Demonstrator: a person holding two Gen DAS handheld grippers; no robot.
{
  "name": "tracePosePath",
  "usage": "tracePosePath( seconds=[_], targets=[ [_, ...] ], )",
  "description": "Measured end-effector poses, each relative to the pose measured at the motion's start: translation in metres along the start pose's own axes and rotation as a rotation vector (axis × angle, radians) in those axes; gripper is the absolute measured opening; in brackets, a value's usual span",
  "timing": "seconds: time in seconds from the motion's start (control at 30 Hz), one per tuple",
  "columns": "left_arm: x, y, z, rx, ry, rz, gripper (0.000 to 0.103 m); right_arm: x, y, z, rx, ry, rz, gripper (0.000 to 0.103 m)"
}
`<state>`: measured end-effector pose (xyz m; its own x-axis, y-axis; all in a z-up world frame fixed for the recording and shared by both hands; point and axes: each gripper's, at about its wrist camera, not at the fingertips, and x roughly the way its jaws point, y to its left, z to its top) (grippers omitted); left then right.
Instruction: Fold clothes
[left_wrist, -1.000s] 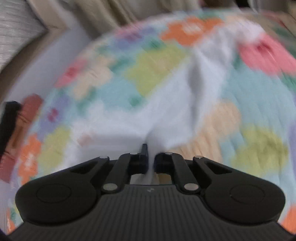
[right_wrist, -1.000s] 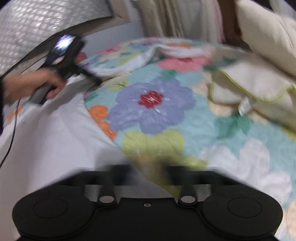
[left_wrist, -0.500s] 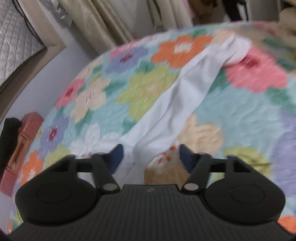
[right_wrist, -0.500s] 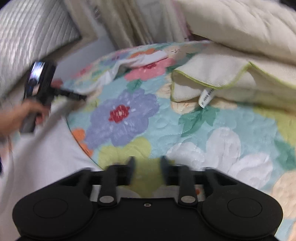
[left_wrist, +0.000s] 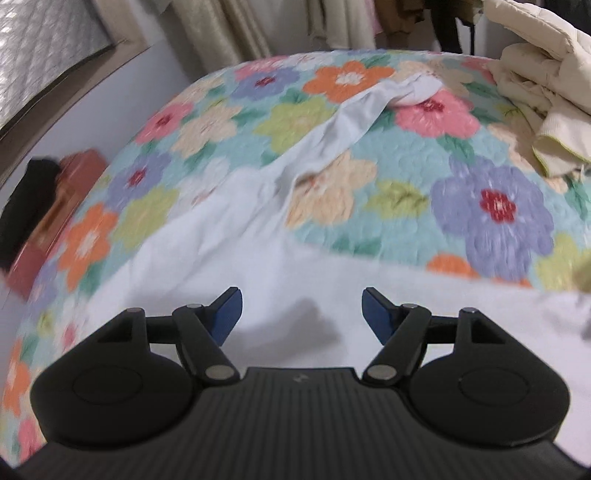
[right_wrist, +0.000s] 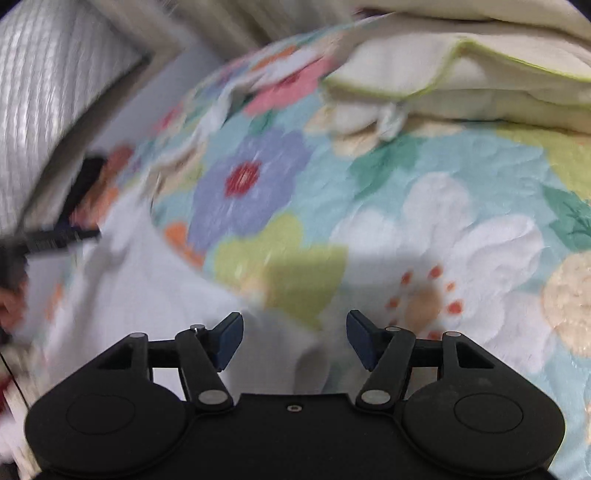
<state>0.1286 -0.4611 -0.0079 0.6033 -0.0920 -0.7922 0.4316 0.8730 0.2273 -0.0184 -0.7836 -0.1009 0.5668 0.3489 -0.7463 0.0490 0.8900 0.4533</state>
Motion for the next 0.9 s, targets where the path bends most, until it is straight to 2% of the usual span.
tracePosePath(
  seconds=[0.07, 0.1, 0.13, 0.2, 0.33, 0.4, 0.53, 0.67, 0.7, 0.73, 0.77, 0.83, 0.9],
  targets=[
    [-0.020, 0.011, -0.013, -0.017, 0.014, 0.014, 0.071, 0.003, 0.015, -0.006, -0.105, -0.021, -0.057, 0.066],
    [-0.032, 0.018, -0.019, -0.021, 0.007, 0.019, 0.072, 0.005, 0.018, -0.008, -0.135, -0.040, -0.077, 0.060],
    [-0.045, 0.025, -0.026, -0.026, -0.005, 0.030, 0.073, 0.008, 0.019, -0.010, -0.144, -0.051, -0.092, 0.039],
    [-0.068, 0.039, -0.039, -0.052, -0.022, 0.057, 0.080, 0.007, 0.017, -0.007, -0.138, -0.058, -0.111, 0.008],
    [-0.111, 0.074, -0.072, -0.212, 0.011, 0.125, 0.081, -0.017, 0.017, -0.002, -0.141, -0.132, -0.139, 0.007],
    [-0.130, 0.085, -0.094, -0.289, -0.001, 0.131, 0.081, -0.019, 0.013, 0.002, -0.113, -0.138, -0.166, 0.006],
    [-0.155, 0.086, -0.138, -0.296, 0.014, 0.144, 0.081, -0.008, 0.021, -0.001, -0.151, -0.098, -0.300, 0.005],
    [-0.175, 0.079, -0.185, -0.297, 0.022, 0.169, 0.081, 0.002, 0.051, -0.007, -0.257, -0.070, -0.469, 0.005],
    [-0.179, 0.078, -0.196, -0.306, 0.033, 0.175, 0.081, 0.006, 0.057, -0.007, -0.268, -0.058, -0.504, 0.006],
    [-0.182, 0.078, -0.206, -0.320, 0.044, 0.181, 0.081, 0.007, 0.065, -0.009, -0.300, -0.061, -0.565, 0.012],
    [-0.186, 0.078, -0.215, -0.333, 0.053, 0.183, 0.081, 0.007, 0.075, -0.011, -0.342, -0.072, -0.639, 0.018],
    [-0.194, 0.076, -0.230, -0.358, 0.059, 0.164, 0.083, 0.004, 0.098, -0.017, -0.447, -0.099, -0.770, 0.048],
    [-0.201, 0.072, -0.242, -0.377, 0.067, 0.138, 0.085, -0.012, 0.128, -0.029, -0.585, -0.139, -0.765, 0.065]
  ],
)
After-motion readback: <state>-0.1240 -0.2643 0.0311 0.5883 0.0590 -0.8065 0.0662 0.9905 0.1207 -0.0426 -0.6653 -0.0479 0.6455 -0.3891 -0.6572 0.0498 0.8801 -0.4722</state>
